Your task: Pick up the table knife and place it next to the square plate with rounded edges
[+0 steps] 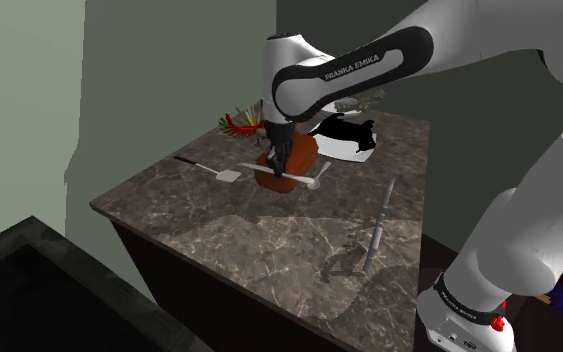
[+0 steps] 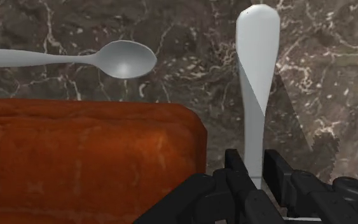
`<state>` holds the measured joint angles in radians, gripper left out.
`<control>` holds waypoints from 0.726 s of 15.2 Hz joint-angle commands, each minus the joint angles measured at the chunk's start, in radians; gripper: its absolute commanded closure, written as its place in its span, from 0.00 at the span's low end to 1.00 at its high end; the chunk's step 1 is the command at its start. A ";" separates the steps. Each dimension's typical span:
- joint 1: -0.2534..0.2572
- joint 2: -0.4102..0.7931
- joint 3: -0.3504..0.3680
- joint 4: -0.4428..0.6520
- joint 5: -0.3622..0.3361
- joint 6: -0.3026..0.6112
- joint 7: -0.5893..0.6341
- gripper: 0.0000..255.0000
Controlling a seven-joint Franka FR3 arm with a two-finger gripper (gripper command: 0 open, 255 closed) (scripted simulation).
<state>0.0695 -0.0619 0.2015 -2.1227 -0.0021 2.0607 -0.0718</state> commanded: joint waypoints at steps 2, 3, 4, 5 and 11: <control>-0.028 -0.071 -0.036 -0.081 0.011 0.011 -0.072 1.00; -0.037 -0.094 -0.049 -0.106 0.014 0.013 -0.095 1.00; -0.047 -0.116 -0.062 -0.130 0.015 0.015 -0.118 1.00; -0.055 -0.137 -0.076 -0.152 0.015 0.017 -0.141 1.00; -0.112 -0.250 -0.166 -0.267 -0.001 0.019 -0.280 1.00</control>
<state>-0.0325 -0.2925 0.0511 -2.3719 0.0009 2.0820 -0.3271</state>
